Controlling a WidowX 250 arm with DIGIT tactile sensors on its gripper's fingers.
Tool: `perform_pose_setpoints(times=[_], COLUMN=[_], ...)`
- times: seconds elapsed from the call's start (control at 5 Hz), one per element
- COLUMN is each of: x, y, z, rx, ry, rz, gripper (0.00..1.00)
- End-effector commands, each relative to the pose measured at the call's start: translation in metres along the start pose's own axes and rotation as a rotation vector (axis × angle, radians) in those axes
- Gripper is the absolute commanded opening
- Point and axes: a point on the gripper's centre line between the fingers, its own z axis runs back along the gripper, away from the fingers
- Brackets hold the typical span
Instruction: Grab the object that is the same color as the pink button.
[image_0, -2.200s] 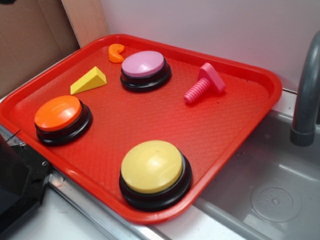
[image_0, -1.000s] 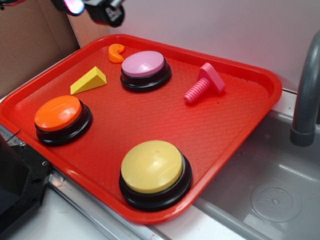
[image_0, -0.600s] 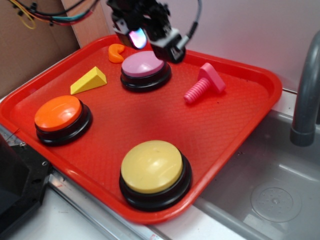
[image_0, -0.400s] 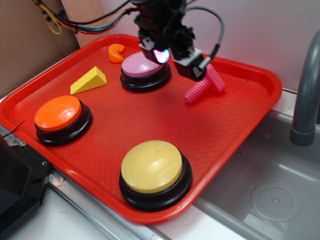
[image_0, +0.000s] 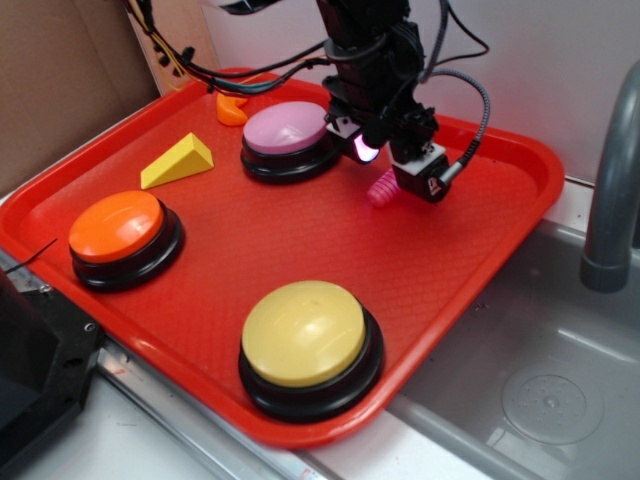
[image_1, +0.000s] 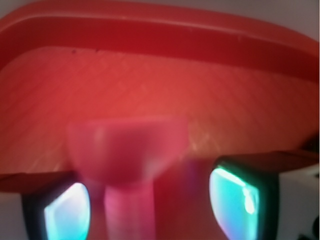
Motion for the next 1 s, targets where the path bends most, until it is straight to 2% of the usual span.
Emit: perform_pose_setpoints(times=[0.0, 0.4, 0.8], x=[0.015, 0.015, 0.008], y=[-0.009, -0.003, 0.004], z=[0.002, 0.012, 0.046], rx=[-0.020, -0.007, 0.004], ry=[-0.018, 0.033, 0.054], rz=[-0.058, -0.050, -0.041], gripper=[0.00, 0.00, 0.00])
